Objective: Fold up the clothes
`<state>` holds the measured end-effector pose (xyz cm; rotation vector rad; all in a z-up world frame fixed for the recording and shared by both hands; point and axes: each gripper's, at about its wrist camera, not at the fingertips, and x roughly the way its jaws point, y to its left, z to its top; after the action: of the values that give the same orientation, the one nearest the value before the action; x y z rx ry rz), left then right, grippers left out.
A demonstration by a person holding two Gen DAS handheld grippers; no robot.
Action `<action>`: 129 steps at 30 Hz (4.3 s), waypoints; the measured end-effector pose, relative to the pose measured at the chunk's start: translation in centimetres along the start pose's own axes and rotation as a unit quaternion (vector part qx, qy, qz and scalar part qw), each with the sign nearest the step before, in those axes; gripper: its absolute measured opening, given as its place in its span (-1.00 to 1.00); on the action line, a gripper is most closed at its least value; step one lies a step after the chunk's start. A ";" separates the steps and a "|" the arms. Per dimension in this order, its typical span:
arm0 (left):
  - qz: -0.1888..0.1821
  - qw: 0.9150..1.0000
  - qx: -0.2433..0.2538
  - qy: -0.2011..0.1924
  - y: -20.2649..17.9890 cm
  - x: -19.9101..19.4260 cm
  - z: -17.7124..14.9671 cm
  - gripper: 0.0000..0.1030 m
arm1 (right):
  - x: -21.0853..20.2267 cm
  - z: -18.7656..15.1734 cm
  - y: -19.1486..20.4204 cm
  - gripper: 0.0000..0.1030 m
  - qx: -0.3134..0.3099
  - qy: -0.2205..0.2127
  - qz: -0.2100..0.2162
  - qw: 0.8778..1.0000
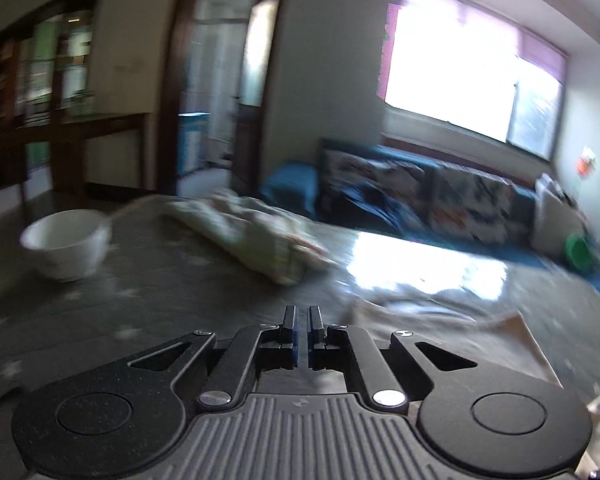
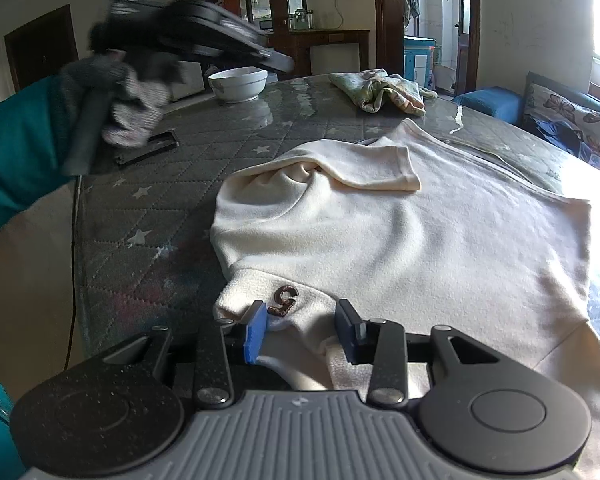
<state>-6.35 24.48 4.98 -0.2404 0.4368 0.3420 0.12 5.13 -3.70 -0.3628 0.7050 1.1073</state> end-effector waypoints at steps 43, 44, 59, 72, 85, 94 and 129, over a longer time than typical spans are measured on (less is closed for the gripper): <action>0.051 0.998 -0.040 -0.028 2.2 -0.5 -0.5 -0.91 | -0.1 -0.1 0.3 -0.17 -0.004 0.003 -0.004 1.000; 0.065 0.996 -0.050 -0.027 3.2 -0.9 -0.8 -0.91 | -0.1 -0.1 0.4 -0.17 -0.005 0.003 -0.005 1.000; 0.171 0.983 -0.059 0.027 9.2 -1.4 -4.5 -0.91 | -0.3 0.7 0.6 -0.16 -0.003 -0.005 -0.010 1.000; 0.190 0.980 -0.020 0.047 9.6 1.7 -4.0 -0.87 | -0.1 0.9 1.8 -0.16 -0.023 0.005 -0.005 1.000; 0.134 0.990 0.001 0.054 6.3 -1.4 -4.2 -0.15 | -2.9 0.2 0.6 -0.15 0.004 -0.002 -0.023 1.000; -0.057 0.996 0.046 0.059 -2.5 -4.9 -5.8 -0.01 | -3.8 -2.0 0.1 -0.20 0.014 0.023 -0.030 0.999; -0.174 0.968 0.120 0.139 -7.7 -5.0 -11.8 0.37 | -6.4 -4.5 -6.4 -0.12 0.140 0.006 -0.094 0.986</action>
<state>-12.14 12.56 -1.96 -0.1242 0.6951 -0.0923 2.70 -4.66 -3.08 -0.1901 0.8079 0.8140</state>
